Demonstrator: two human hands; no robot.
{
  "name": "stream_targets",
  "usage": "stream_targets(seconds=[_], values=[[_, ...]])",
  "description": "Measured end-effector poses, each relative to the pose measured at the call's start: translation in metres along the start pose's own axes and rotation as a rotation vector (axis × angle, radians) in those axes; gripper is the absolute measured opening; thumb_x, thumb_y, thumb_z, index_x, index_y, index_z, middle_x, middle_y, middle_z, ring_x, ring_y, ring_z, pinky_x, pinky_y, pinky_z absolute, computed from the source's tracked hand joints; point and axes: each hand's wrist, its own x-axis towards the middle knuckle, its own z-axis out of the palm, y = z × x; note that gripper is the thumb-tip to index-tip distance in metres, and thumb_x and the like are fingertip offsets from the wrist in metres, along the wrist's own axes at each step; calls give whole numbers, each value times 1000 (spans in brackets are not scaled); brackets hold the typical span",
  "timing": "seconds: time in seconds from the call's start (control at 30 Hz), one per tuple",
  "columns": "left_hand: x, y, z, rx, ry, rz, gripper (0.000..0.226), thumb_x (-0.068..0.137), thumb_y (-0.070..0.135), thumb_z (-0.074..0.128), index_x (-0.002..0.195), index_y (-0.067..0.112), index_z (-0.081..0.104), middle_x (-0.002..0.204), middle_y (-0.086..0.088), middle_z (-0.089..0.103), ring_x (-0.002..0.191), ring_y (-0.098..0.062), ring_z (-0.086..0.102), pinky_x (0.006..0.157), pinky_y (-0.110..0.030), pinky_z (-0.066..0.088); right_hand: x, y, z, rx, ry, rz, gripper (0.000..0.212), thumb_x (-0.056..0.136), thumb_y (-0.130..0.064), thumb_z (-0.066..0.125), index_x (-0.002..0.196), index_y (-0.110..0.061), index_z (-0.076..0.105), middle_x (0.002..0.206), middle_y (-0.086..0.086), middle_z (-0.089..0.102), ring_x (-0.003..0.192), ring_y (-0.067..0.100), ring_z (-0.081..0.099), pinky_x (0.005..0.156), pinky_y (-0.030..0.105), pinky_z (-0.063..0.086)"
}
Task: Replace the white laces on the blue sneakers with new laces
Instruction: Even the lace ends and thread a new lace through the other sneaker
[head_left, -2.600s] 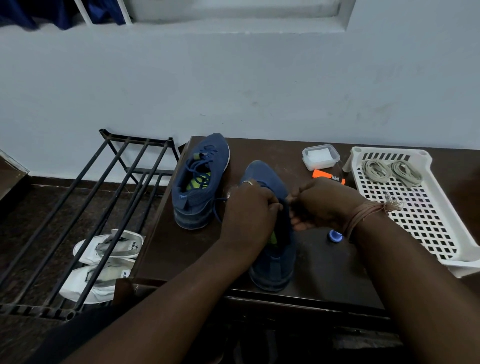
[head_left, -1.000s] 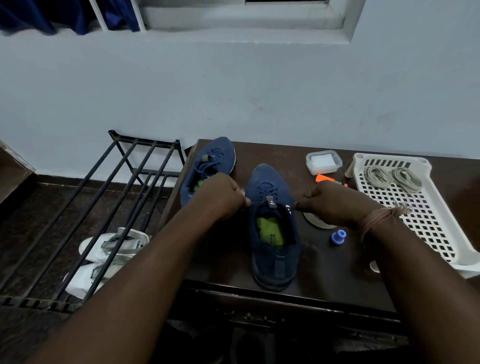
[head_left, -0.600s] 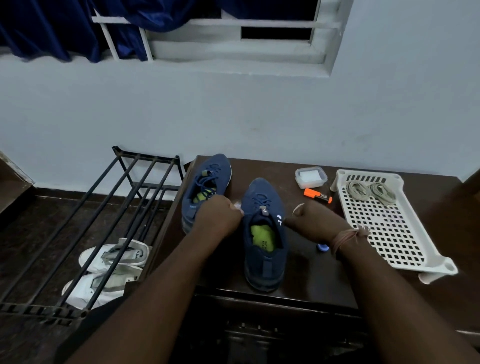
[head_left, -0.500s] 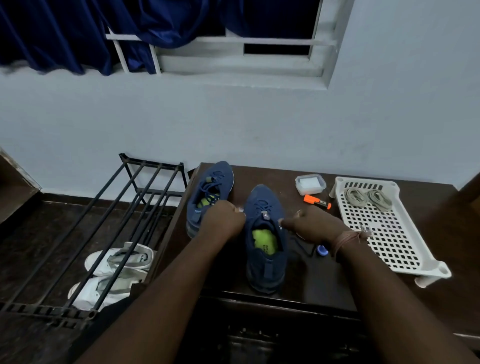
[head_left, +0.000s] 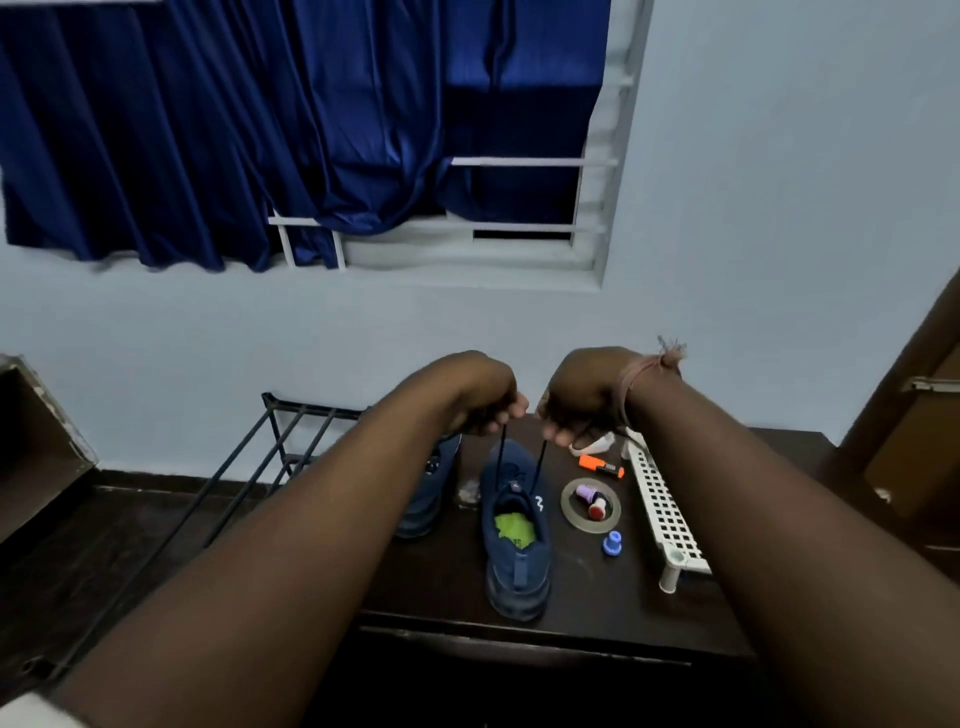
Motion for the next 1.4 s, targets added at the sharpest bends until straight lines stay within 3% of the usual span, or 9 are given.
stream_targets(seconds=[0.1, 0.27, 0.37, 0.5, 0.63, 0.73, 0.87, 1.07, 1.4], values=[[-19, 23, -14, -85, -92, -25, 39, 103, 5, 31, 120, 1, 66, 82, -4, 67, 64, -12, 58, 61, -22, 50, -18, -17, -19, 171, -77, 3, 30, 104, -7, 34, 110, 3, 62, 80, 12, 74, 70, 19, 71, 76, 33, 56], [-37, 38, -36, -265, -146, 9, 40, 104, 1, 26, 124, -4, 61, 103, -17, 73, 88, -22, 68, 79, -30, 57, -37, -20, -44, 476, -108, -37, 34, 99, 1, 28, 117, 4, 57, 105, 21, 70, 99, 27, 71, 94, 40, 55], [-41, 37, -37, -327, -130, 45, 30, 105, -2, 37, 123, -4, 61, 116, -21, 72, 96, -24, 69, 85, -29, 58, -33, -8, -41, 583, -64, -117, 23, 102, 0, 42, 116, 3, 60, 106, 20, 72, 95, 23, 72, 88, 37, 58], [-36, 34, -31, -175, 47, 164, 23, 104, 12, 53, 119, 5, 70, 99, -4, 73, 72, -10, 59, 63, -21, 50, -26, 1, -30, 592, 88, -236, 18, 98, -8, 55, 107, -3, 70, 90, 11, 73, 70, 16, 65, 70, 28, 55], [-22, 28, -16, -125, 288, 319, 20, 95, 31, 70, 101, 15, 79, 103, 0, 66, 95, -18, 56, 80, -32, 47, -15, 0, -12, 647, 348, -354, 12, 92, -11, 67, 94, -4, 76, 90, 9, 70, 64, 17, 58, 61, 27, 54], [-14, 23, -5, -257, 358, 421, 14, 93, 28, 73, 96, 16, 79, 101, -4, 75, 84, -19, 64, 80, -36, 55, -9, -1, -1, 720, 483, -466, 14, 92, -11, 68, 91, 1, 74, 77, 9, 68, 62, 17, 58, 62, 26, 55], [-9, 22, 0, -322, 418, 500, 8, 89, 22, 76, 86, 17, 80, 83, -4, 77, 76, -20, 67, 72, -36, 59, -2, -4, 7, 664, 639, -518, 13, 91, -13, 69, 84, -4, 76, 67, 7, 68, 56, 13, 58, 59, 27, 53], [-9, 26, 2, -404, 467, 571, 5, 87, 22, 76, 87, 19, 80, 81, 3, 78, 79, -18, 73, 67, -30, 61, 0, -12, 8, 550, 790, -529, 22, 92, -19, 66, 73, -12, 75, 69, 1, 72, 61, 12, 60, 64, 27, 51], [-6, 29, 4, -479, 466, 601, 7, 89, 19, 75, 88, 16, 81, 80, -3, 77, 80, -18, 75, 72, -31, 63, 3, -25, 8, 356, 876, -528, 25, 91, -16, 58, 71, -7, 71, 65, 12, 66, 62, 26, 59, 54, 26, 45]])
